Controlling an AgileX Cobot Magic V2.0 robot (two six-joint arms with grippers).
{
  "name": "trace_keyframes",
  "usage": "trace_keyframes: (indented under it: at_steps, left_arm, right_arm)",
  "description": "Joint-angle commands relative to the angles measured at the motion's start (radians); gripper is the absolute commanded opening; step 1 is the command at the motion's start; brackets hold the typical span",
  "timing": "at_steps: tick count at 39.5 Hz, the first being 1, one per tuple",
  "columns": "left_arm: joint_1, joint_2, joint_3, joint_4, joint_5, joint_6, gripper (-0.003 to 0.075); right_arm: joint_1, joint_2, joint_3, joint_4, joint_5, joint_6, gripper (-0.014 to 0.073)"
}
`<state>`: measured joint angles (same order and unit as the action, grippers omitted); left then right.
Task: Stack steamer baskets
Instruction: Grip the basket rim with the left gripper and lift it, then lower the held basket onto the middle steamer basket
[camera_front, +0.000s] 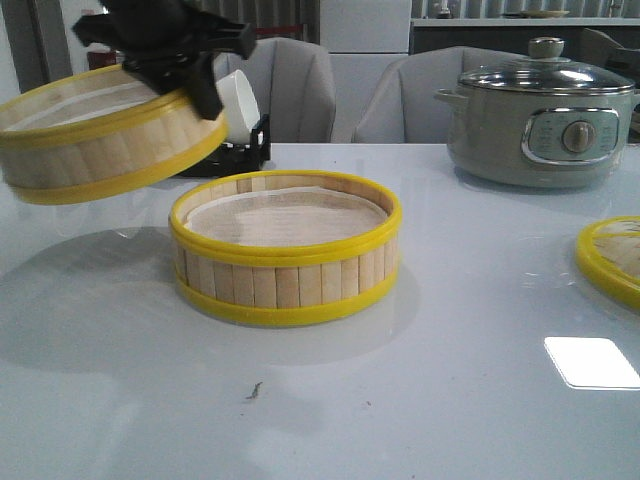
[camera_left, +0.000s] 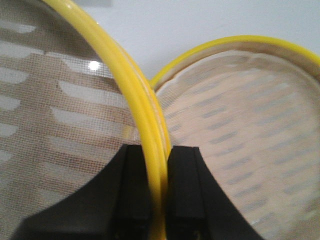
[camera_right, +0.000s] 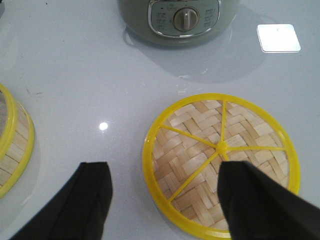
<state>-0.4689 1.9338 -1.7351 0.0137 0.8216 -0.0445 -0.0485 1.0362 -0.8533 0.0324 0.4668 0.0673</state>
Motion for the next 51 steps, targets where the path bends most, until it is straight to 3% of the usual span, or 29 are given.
trace_keyframes:
  at_steps: [1, 12, 25, 51]
  left_arm:
    - [-0.081, -0.071, -0.052, 0.01, -0.058, 0.004, 0.0087]
    - [-0.225, -0.027, -0.062, 0.014, -0.106, 0.009, 0.0087]
    - [-0.318, 0.043, -0.062, 0.014, -0.124, 0.009, 0.0087]
    - [-0.316, 0.052, -0.062, 0.034, -0.09, 0.009, 0.0087]
  right_arm:
    - [0.0, -0.011, -0.034, -0.007, -0.077, -0.008, 0.056]
    - [0.0, -0.011, -0.034, -0.007, -0.077, -0.008, 0.056]
    - [0.0, -0.011, -0.034, -0.007, -0.079, -0.008, 0.056]
    - [0.0, -0.011, -0.034, -0.006, -0.078, -0.008, 0.056]
